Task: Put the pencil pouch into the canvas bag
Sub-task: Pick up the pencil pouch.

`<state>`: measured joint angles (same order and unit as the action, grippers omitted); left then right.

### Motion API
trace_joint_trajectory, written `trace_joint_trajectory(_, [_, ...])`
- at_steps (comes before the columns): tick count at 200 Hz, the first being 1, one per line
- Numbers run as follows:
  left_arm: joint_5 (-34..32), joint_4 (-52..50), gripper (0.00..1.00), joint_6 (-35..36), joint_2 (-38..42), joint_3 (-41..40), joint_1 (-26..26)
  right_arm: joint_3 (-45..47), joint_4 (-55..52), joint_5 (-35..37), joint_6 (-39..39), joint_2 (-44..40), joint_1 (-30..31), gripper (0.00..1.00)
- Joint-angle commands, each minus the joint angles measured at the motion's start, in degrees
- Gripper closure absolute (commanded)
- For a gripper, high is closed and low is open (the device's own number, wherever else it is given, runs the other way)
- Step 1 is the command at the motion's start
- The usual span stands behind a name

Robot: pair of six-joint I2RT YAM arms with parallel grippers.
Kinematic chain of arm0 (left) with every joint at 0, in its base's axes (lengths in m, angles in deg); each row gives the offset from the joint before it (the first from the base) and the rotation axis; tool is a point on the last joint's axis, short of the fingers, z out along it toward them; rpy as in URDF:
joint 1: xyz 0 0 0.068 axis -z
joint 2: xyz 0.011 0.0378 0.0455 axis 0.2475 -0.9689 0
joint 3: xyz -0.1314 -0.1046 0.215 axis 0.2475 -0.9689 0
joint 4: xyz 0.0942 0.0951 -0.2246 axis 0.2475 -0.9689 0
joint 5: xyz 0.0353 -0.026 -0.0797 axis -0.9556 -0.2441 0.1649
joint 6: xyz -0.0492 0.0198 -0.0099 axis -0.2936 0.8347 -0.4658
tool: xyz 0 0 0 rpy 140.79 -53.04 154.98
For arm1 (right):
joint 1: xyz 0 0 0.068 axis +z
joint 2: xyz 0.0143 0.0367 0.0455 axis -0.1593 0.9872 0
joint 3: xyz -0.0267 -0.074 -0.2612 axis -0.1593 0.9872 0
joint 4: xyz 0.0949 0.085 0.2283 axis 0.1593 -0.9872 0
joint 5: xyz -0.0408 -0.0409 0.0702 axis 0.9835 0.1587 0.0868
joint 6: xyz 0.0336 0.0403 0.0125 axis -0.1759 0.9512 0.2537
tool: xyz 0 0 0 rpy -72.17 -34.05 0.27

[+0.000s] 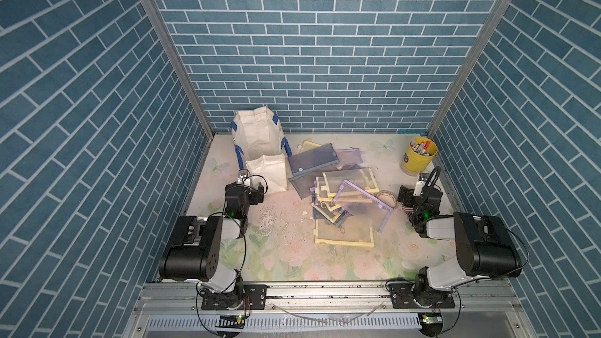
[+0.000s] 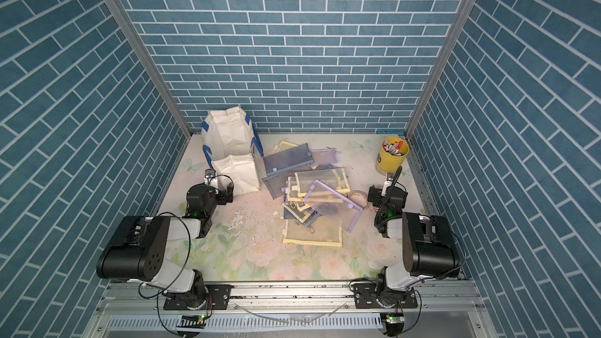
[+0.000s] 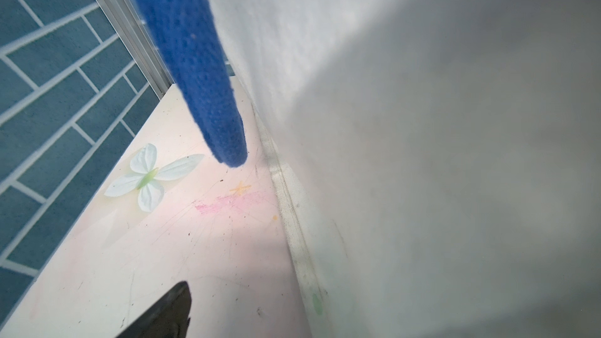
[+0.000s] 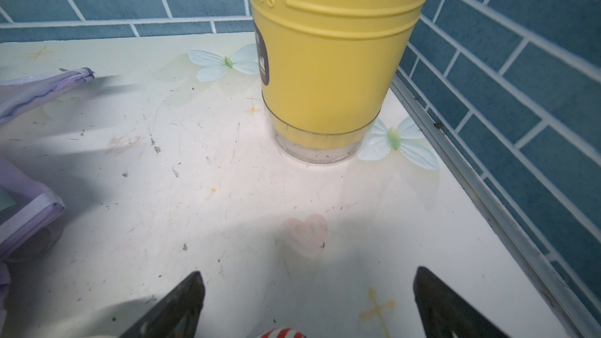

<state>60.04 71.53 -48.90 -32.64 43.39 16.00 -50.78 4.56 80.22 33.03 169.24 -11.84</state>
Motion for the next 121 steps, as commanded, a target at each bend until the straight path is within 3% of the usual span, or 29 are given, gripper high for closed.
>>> trace_joint_trajectory(1, [0.0,1.1,0.01,-0.2,-0.5,0.9,-0.3,-1.9,1.5,0.8,1.5,0.6,0.2,0.01])
trace_joint_trajectory(92, [0.1,1.2,0.01,-0.3,-0.5,0.8,-0.3,-1.9,1.7,0.8,1.4,0.5,0.2,0.01])
trace_joint_trajectory(121, [0.7,2.9,0.01,-0.3,0.9,-0.9,-0.4,-3.4,-2.7,-4.2,-0.5,-1.0,0.2,0.01])
